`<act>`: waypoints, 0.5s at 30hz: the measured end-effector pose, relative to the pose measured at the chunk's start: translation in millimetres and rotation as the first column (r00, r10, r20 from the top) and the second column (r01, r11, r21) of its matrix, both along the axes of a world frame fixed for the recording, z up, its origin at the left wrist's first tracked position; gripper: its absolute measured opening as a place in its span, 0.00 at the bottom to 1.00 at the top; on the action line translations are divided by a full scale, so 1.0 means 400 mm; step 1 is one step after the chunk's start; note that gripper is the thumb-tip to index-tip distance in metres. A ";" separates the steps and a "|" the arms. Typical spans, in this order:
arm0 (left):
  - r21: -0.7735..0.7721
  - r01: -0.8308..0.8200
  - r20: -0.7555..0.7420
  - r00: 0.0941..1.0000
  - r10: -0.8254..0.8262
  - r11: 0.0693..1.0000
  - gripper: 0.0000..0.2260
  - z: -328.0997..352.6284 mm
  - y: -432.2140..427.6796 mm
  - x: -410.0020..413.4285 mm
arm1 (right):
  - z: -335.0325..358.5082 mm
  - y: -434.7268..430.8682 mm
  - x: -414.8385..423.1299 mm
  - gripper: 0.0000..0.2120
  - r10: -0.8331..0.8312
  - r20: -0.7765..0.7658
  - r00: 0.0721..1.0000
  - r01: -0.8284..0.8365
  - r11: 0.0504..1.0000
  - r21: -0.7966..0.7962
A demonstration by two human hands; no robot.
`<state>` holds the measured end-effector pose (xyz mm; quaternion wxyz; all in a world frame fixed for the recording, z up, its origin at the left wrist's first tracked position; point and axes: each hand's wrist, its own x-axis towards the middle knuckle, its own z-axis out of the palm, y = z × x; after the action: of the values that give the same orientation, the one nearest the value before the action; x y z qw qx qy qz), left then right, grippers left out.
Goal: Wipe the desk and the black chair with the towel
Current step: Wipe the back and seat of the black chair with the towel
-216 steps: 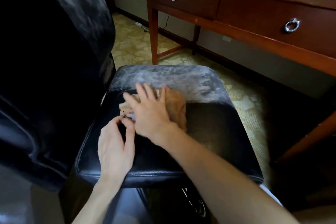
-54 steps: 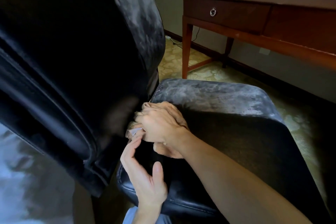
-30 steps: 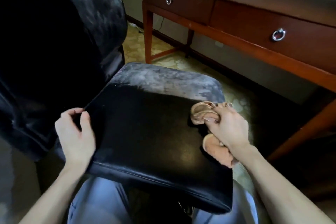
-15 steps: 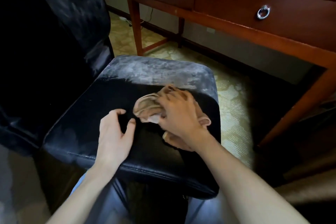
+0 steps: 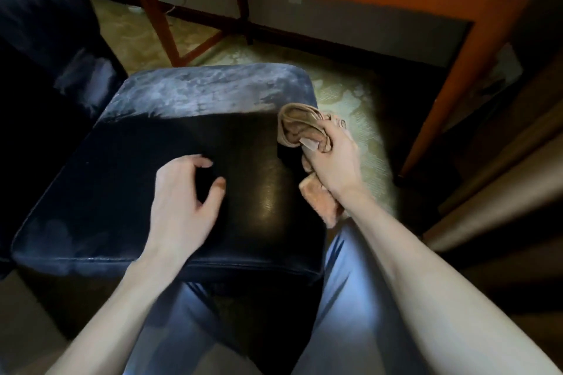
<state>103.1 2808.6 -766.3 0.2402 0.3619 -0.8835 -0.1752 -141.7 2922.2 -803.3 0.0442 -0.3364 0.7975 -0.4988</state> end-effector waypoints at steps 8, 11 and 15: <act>-0.025 0.225 0.148 0.964 -0.219 0.974 0.28 -0.007 0.022 -0.174 | -0.115 0.097 0.138 0.22 -0.258 0.575 0.777 0.335 0.942 -0.030; -0.058 0.175 0.182 0.970 -0.162 0.983 0.31 -0.020 0.009 -0.155 | -0.132 0.121 0.138 0.18 -0.274 0.778 0.565 0.326 0.941 0.094; -0.083 0.152 0.176 0.975 -0.135 0.985 0.26 -0.019 -0.008 -0.113 | -0.108 0.073 0.111 0.14 -0.323 0.815 0.481 0.441 0.893 0.093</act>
<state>58.0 2805.6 -774.1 0.1677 0.2987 -0.9320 -0.1182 -97.5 2951.4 -846.3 0.2706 0.1146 0.7067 -0.6436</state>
